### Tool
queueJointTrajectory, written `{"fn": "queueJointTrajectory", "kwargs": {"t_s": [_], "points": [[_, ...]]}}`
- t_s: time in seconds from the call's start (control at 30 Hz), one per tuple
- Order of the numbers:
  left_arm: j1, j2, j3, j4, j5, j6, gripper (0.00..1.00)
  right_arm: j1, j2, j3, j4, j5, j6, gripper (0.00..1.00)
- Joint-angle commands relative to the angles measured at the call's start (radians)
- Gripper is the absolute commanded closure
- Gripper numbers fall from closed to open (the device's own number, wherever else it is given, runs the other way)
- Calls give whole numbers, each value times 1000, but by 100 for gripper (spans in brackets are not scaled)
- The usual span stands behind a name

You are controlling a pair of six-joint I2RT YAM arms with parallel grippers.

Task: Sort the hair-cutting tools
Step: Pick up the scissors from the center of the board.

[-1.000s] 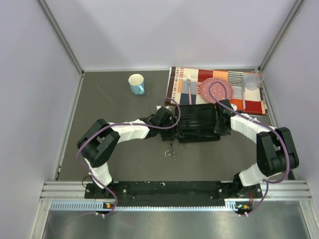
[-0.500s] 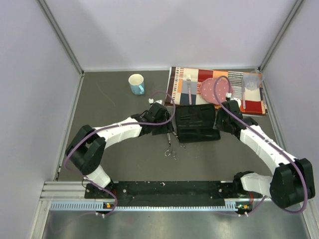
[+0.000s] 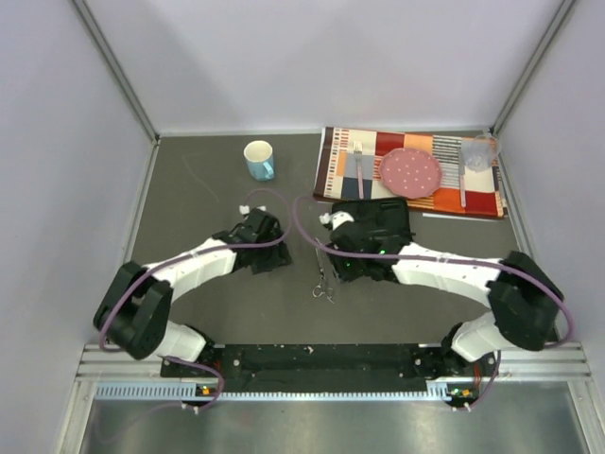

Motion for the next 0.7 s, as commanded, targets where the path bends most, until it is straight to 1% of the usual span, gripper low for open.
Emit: {"fn": "queueJointTrajectory", "kwargs": {"t_s": [0.0,0.03,0.17,0.37,0.47,0.57,0.6,0.67], "points": [[99,-135,-101,26,61,12,33,60,139,100,88,62,-18,64],[115,-151,-115,29,70,16,33,66,162,111,88,71,-18,66],[174,-228,-167,28,110,32,33,89,233,146,78,87,-15,68],[276,-264,-216,45,174,55,33,124,299,164,87,85,-21,68],[296,-264,-221,46,184,65,33,141,327,167,84,88,-23,68],[308,-258,-224,55,191,69,33,149,356,170,62,100,-21,72],[311,-256,-222,57,196,72,33,153,359,172,58,103,-23,79],[320,-248,-222,62,202,72,33,161,374,175,42,114,-30,84]]}}
